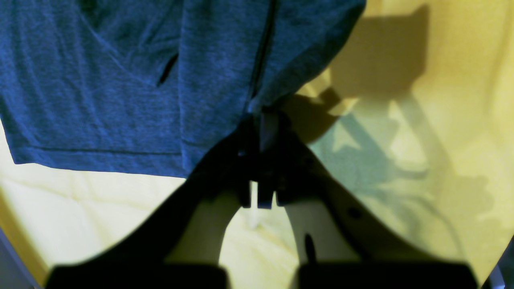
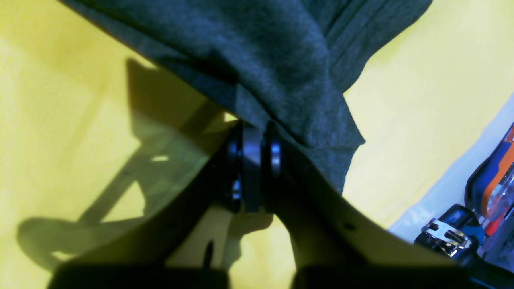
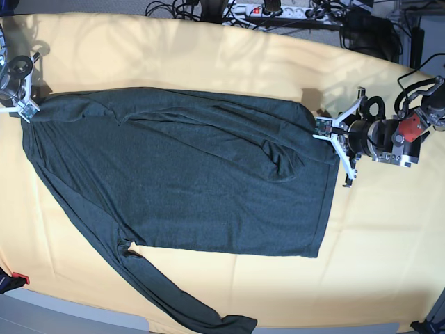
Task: Fold the T-shirt properly
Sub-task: 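Pull the shirt edge taut with both grippers, stretching it flat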
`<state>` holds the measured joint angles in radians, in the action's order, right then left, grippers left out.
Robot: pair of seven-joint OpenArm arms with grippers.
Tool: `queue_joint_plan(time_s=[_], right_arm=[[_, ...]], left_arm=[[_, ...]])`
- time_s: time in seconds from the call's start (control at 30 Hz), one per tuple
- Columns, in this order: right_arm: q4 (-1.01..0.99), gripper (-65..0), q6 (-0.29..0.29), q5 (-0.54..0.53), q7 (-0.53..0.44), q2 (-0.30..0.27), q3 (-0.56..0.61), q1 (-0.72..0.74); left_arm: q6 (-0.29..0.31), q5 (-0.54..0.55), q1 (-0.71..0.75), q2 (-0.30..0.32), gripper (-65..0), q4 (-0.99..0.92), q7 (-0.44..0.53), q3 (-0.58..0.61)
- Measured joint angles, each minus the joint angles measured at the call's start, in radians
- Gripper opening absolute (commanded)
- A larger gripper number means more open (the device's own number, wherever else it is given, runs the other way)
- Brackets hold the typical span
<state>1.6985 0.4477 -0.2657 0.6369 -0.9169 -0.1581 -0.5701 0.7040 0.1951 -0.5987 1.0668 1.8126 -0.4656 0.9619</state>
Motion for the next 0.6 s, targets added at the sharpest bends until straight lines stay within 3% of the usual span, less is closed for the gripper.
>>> queue_joint_plan(time_s=[0.1, 0.4, 0.6], right_arm=[[0.001, -65.0, 0.027, 0.005, 0.000, 0.000, 0.000, 0.000], [0.047, -65.0, 0.149, 0.002, 0.038, -0.023, -0.001, -0.001], [0.130, -65.0, 0.147, 0.002, 0.082, -0.044, -0.001, -0.023]], left_arm=[[0.000, 0.007, 0.000, 0.023, -65.0, 0.000, -0.014, 0.000], [-0.004, 0.090, -0.003, 0.167, -65.0, 0.086, -0.010, 0.000], [-0.004, 0.130, 0.011, 0.229, -65.0, 0.159, -0.009, -0.001]])
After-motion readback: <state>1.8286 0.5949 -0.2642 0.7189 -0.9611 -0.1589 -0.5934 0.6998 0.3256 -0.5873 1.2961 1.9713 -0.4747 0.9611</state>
